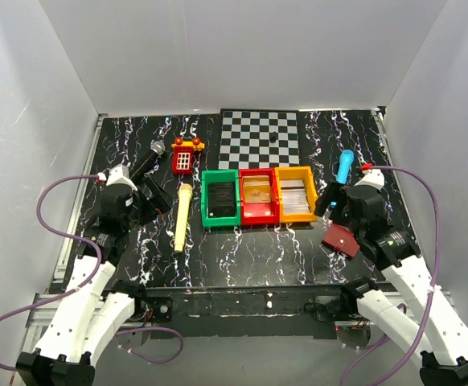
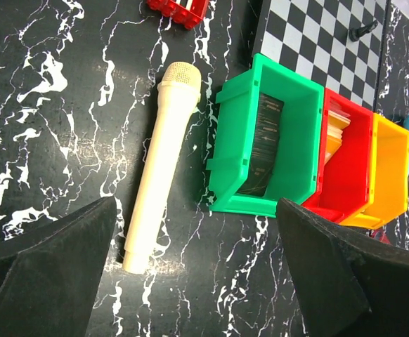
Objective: Take the credit cards out of the card holder
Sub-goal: Move the card holder to the center of the board.
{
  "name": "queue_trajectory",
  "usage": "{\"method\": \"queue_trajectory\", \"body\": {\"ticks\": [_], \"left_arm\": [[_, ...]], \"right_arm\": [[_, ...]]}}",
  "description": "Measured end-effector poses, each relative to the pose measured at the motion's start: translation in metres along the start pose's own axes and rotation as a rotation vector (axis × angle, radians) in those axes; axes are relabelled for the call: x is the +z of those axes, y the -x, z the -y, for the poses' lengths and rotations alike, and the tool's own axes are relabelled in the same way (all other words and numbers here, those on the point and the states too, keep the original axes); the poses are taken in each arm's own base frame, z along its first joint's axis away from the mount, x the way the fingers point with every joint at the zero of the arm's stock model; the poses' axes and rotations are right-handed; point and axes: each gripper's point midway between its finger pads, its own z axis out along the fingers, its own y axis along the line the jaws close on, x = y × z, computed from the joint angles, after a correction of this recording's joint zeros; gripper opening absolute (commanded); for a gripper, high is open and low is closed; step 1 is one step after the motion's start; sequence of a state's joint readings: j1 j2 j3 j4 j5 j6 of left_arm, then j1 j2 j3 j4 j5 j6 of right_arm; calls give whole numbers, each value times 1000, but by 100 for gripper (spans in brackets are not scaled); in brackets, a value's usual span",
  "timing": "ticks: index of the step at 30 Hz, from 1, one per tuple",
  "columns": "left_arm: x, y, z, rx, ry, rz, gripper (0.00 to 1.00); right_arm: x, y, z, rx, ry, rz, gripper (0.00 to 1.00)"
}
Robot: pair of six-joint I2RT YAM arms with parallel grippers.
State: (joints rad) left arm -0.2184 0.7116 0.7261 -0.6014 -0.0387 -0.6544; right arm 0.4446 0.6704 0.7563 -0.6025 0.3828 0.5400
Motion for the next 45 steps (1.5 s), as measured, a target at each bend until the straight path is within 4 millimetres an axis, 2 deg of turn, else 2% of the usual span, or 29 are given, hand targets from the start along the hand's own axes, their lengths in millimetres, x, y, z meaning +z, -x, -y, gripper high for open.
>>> {"method": "queue_trajectory", "body": {"ticks": [8,17,22,26,30,32,35,39,45], "left_arm": [[-1,-3,0,73,-19,-15,98],[-1,-19,6,106,-91,-76,98],[-3,-23,15,103,-143,-94,98],[-2,-28,20,92,-185,-100,98],[2,-39,19,71,-202,-131,98],[4,-43,21,62,-209,-150,98],[6,-44,25,58,-227,-159,98],[6,-43,28,57,-246,-162,98],[6,-44,33,52,-275,-162,98]], "right_arm": [[3,-6,-1,-53,12,-32,94],[6,-13,2,-78,-17,-86,90],[13,-23,25,-36,-139,-154,89],[12,-23,56,114,-229,-138,88],[15,-52,84,246,-314,-195,88],[18,-70,93,303,-349,-254,88],[22,-87,99,374,-388,-321,90],[25,-94,106,434,-430,-352,97],[27,-101,121,426,-516,-382,96]]}}
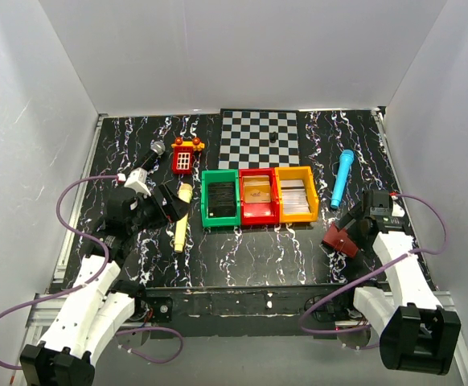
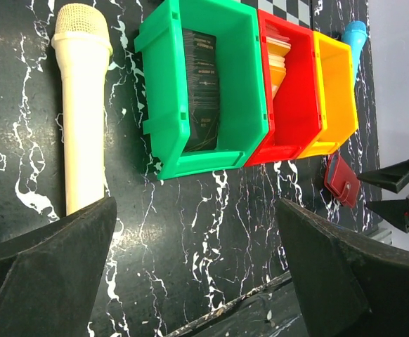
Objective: Take the credit cards out of the card holder
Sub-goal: Move the card holder to the center of the board.
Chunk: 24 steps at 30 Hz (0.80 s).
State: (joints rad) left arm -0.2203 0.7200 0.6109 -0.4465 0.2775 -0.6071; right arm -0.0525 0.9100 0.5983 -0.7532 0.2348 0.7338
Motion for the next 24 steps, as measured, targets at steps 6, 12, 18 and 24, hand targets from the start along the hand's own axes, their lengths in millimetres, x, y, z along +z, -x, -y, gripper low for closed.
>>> {"method": "queue_trajectory", "body": {"ticks": [6,12,18,24], "left_arm": [[5,-13,-3,-24,-10,-37,98],[6,-16,-2,-30,-21,-47,98],[6,-16,1,-29,-31,-48,98],[6,-18,4,-18,-41,-50,98]], "right_arm": [[9,-7,5,-13,-48,-49,93],[12,-9,-1,-17,-27,-68,87],[15,-11,-7,-24,-1,-90,82],[20,-15,-8,-38,2,-118,72]]}}
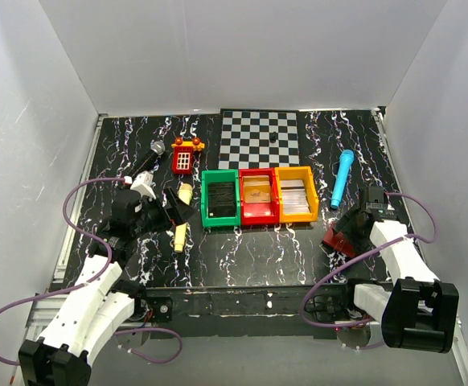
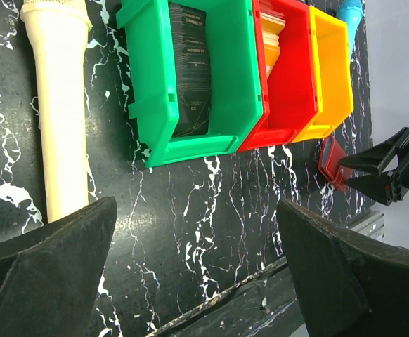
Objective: Take the credit cards out of the card holder
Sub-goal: Move the card holder to the center of the board.
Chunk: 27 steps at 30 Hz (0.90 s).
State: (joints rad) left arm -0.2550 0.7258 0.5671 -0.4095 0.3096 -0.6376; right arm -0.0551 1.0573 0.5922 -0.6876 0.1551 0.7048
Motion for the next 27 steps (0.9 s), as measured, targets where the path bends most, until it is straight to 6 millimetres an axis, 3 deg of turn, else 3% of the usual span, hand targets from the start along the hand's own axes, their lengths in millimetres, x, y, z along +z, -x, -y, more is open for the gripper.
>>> {"method": "queue_trajectory", "body": {"ticks": [3,9,17,27], "left_arm": [[1,-2,1,8,0,-2,98],[1,-4,4,20,0,-6,98],[2,-5,4,22,2,-5,98],[2,-4,10,25,-18,1,98]], "right_arm": [[3,0,-1,-6,1,-7,67],[7,-1,-3,-21,5,-21,48],[5,-7,-12,-30,58,-55,47],[-1,-45,-37,-139,152,-166,50]]}}
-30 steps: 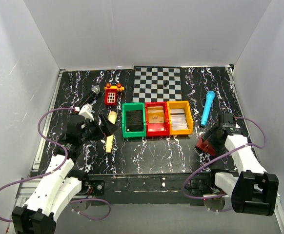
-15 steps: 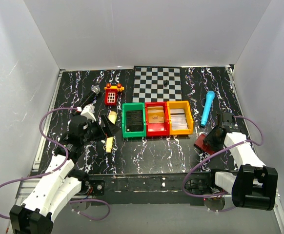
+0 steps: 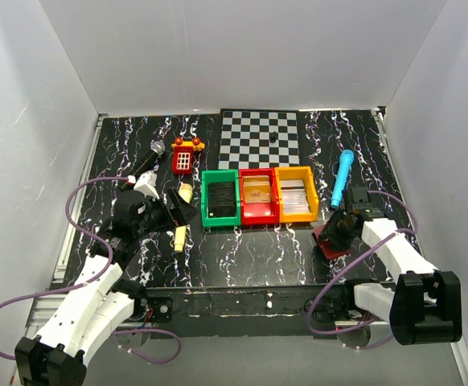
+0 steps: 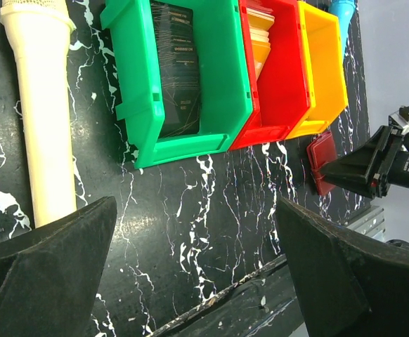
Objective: Take the credit cards out of the card holder
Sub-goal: Move the card holder to the center of the board.
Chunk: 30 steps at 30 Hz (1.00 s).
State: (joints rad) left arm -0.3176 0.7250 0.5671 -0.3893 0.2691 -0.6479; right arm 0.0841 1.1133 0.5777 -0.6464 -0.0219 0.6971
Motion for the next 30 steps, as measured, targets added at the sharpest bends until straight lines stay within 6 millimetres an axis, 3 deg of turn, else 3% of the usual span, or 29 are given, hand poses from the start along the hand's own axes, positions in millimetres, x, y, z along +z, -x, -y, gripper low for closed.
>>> {"method": "queue_trajectory", "body": {"ticks": [15,30], "left_arm": [[-4,0,5,3,-19,15,98],[-3,-6,3,2,-15,0,98]], "right_arm": [[-3,-57,-34,-165,64,-115,52],[-10,-115,-51,-408,36,-225,57]]}}
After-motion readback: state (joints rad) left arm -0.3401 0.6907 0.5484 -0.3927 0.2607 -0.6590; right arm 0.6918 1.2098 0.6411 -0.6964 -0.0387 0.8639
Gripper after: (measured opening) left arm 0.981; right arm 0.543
